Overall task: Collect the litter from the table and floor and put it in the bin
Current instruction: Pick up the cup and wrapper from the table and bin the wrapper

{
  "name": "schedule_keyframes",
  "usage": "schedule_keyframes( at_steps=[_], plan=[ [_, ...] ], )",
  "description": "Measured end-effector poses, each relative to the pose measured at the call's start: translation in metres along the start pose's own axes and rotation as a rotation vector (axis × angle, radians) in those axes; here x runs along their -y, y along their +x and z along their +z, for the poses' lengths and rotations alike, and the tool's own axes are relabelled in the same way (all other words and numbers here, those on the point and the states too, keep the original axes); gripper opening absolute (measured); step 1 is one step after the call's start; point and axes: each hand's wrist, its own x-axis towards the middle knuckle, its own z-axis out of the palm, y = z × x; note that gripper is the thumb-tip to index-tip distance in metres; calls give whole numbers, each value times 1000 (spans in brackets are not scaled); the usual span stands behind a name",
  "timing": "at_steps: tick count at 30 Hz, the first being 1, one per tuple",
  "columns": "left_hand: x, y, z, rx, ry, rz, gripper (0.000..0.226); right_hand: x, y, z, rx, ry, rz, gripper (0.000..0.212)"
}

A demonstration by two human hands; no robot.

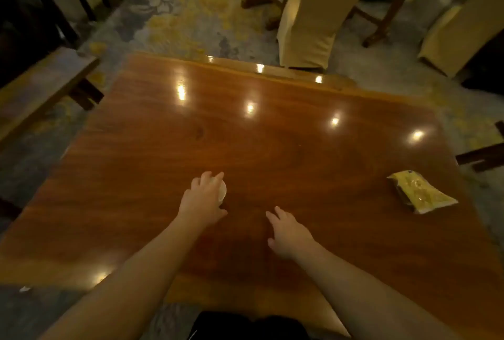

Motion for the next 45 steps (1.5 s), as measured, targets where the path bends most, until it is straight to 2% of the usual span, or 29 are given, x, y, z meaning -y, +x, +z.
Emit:
schedule_keyframes(
  at_steps=[4,10,21,25,29,35,37,40,45],
  plan=[
    [11,10,6,64,-30,37,84,4,5,12,5,-15,66,73],
    [7,4,5,73,-95,61,73,-3,11,17,-42,6,58,66],
    [-63,-19,6,41,-107,1,75,-39,4,-30,97,172,-70,53],
    [-115,-30,16,-4,-87,-41,78,-90,-18,-39,16,195,-134,50],
    [-177,-40,32,-54,-98,-73,77,-170,-37,-52,-74,178,-159,47],
    [-266,-42,51,-89,-114,-89,78,-300,-58,-76,-317,-17,-215,45],
    [-291,-39,56,-102,-112,-90,77,-337,-60,-83,-399,-83,-199,48],
    [-317,-36,60,-110,-106,-89,78,-377,-58,-91,-445,-185,-117,65],
    [-345,-35,64,-98,-73,-109,80,-424,-42,-87,-407,-324,-27,100]
  ],
)
